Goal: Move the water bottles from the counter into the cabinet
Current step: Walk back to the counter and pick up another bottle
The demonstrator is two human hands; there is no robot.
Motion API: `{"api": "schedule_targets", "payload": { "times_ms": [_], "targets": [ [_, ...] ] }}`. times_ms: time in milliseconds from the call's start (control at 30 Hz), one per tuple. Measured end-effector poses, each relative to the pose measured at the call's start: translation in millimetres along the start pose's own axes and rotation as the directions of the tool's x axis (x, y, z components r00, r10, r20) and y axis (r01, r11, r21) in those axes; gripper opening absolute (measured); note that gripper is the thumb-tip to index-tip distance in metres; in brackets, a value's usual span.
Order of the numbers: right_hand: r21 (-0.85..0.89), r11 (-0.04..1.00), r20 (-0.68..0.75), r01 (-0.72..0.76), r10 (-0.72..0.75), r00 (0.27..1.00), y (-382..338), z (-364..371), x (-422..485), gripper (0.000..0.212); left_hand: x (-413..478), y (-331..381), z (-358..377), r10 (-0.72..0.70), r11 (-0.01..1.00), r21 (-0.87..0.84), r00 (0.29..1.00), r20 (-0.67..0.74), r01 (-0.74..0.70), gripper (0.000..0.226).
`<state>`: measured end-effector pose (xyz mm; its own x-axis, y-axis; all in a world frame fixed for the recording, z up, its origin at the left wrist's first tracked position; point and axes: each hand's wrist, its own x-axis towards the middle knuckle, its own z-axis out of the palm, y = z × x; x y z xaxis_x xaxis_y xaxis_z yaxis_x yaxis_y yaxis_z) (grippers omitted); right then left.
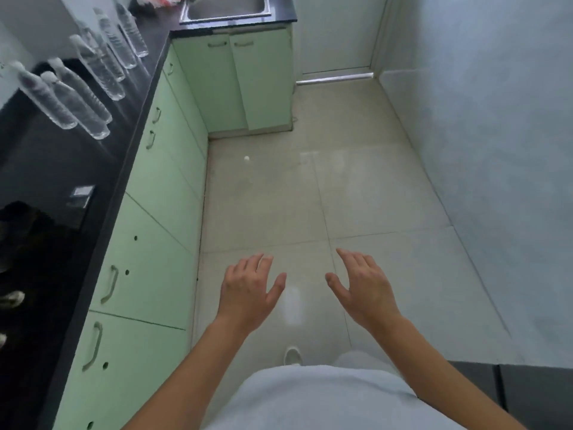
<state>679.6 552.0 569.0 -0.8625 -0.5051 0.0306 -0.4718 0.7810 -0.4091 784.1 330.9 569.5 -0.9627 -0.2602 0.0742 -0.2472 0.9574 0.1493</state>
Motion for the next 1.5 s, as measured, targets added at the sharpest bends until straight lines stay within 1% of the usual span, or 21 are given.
{"api": "schedule_targets", "payload": {
  "times_ms": [167,233,367,433,533,633,767,867,967,1067,1167,1233,1433,1500],
  "targets": [
    [0.036,0.987,-0.060,-0.154,0.156,0.986,38,-24,46,0.059,99,27,6,0.165,0.986,-0.032,0.986,0.009,-0.164,0.053],
    [0.049,0.978,-0.073,-0.201,0.204,0.976,57,-26,69,0.058,134,36,14,0.225,0.974,-0.034,0.974,-0.011,-0.225,0.052],
    [0.067,0.972,-0.083,-0.227,0.232,0.969,94,-26,132,0.060,212,49,33,0.256,0.965,-0.054,0.966,-0.032,-0.257,0.051],
    [0.077,0.973,-0.074,-0.217,0.223,0.972,110,-30,171,0.058,249,51,39,0.246,0.968,-0.045,0.968,-0.042,-0.248,0.051],
    [0.088,0.978,-0.043,-0.187,0.191,0.981,128,-42,236,0.058,300,51,40,0.185,0.982,-0.030,0.981,-0.050,-0.187,0.052],
    [0.078,0.994,-0.022,-0.080,0.082,0.996,135,-48,303,0.056,341,45,39,0.101,0.995,-0.009,0.992,-0.076,-0.102,0.054],
    [0.066,0.995,0.022,0.072,-0.074,0.997,125,-45,385,0.058,382,28,34,-0.012,1.000,0.004,0.999,-0.049,0.013,0.054],
    [0.077,0.985,0.039,0.155,-0.158,0.987,112,-43,439,0.058,411,11,32,-0.064,0.998,0.026,0.997,-0.050,0.066,0.054],
    [0.088,0.974,0.064,0.209,-0.215,0.975,104,-33,493,0.057,449,-10,36,-0.120,0.992,0.031,0.992,-0.035,0.121,0.055],
    [0.088,0.971,0.081,0.220,-0.228,0.970,99,-21,552,0.057,497,-33,45,-0.158,0.987,0.029,0.986,-0.045,0.159,0.055],
    [0.076,0.976,0.093,0.205,-0.211,0.973,99,-15,607,0.062,554,-56,53,-0.148,0.989,0.015,0.988,-0.047,0.149,0.054],
    [0.065,0.982,0.071,0.179,-0.183,0.980,102,-18,641,0.064,600,-67,55,-0.125,0.992,0.002,0.990,-0.057,0.125,0.054],
    [0.028,0.997,0.052,0.078,-0.079,0.995,128,-32,732,0.061,744,-76,54,0.027,1.000,-0.009,0.996,-0.090,-0.028,0.053],
    [0.026,0.997,0.029,0.070,-0.071,0.997,136,-37,751,0.061,775,-75,52,0.068,0.998,0.001,0.991,-0.115,-0.068,0.052]
  ]
}}
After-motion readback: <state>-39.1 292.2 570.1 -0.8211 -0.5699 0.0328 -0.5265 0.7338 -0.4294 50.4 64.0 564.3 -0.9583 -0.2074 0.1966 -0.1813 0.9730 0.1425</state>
